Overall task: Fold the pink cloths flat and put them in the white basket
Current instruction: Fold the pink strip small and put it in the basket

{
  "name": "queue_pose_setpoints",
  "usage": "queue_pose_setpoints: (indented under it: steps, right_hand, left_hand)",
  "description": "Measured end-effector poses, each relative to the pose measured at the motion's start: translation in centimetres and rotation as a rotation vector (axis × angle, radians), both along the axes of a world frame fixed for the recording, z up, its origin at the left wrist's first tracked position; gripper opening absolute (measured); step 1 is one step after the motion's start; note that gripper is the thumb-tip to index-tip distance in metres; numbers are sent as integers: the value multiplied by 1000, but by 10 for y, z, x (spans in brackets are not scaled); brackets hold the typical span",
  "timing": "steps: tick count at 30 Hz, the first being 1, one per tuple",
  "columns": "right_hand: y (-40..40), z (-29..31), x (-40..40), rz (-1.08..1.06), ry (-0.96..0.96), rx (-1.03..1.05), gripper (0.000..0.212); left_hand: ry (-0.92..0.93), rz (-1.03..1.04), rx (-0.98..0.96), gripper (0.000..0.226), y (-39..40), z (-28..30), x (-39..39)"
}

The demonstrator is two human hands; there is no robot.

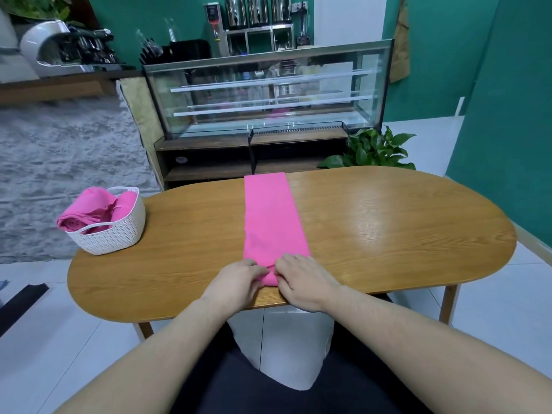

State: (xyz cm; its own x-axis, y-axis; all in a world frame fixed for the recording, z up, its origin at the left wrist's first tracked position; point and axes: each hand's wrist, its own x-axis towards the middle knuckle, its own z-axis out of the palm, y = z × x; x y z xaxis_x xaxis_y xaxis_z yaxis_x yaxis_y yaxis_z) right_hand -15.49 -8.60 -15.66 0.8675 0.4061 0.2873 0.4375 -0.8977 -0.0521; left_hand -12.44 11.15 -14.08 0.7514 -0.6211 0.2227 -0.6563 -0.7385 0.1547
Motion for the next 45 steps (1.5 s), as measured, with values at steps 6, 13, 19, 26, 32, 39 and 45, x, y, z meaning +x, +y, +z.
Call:
queue_pose_setpoints:
  steps: [6, 13, 19, 26, 32, 39, 45]
  right_hand:
    - [0, -14, -6, -52, -129, -6, 34]
    - [-5, -5, 4, 17, -4, -21, 36]
    - [2, 3, 1, 15, 50, -6, 25]
    - [0, 5, 2, 56, 78, 17, 27]
    - [-2, -14, -5, -9, -198, -73, 35]
    - [4, -8, 1, -53, -168, -100, 35]
    - [4, 3, 3, -28, 30, -26, 36]
  left_hand:
    - [134, 141, 132, 35, -7, 16, 8]
    - [186, 98, 99, 36, -6, 10, 11]
    - [-95, -23, -16, 35, 14, -13, -4]
    - [36, 32, 4, 31, 6, 3, 0]
    - [369, 110, 110, 32, 2, 28, 18]
    - [419, 143, 47, 35, 6, 25, 19]
    - [48, 44, -162, 43, 17, -5, -7]
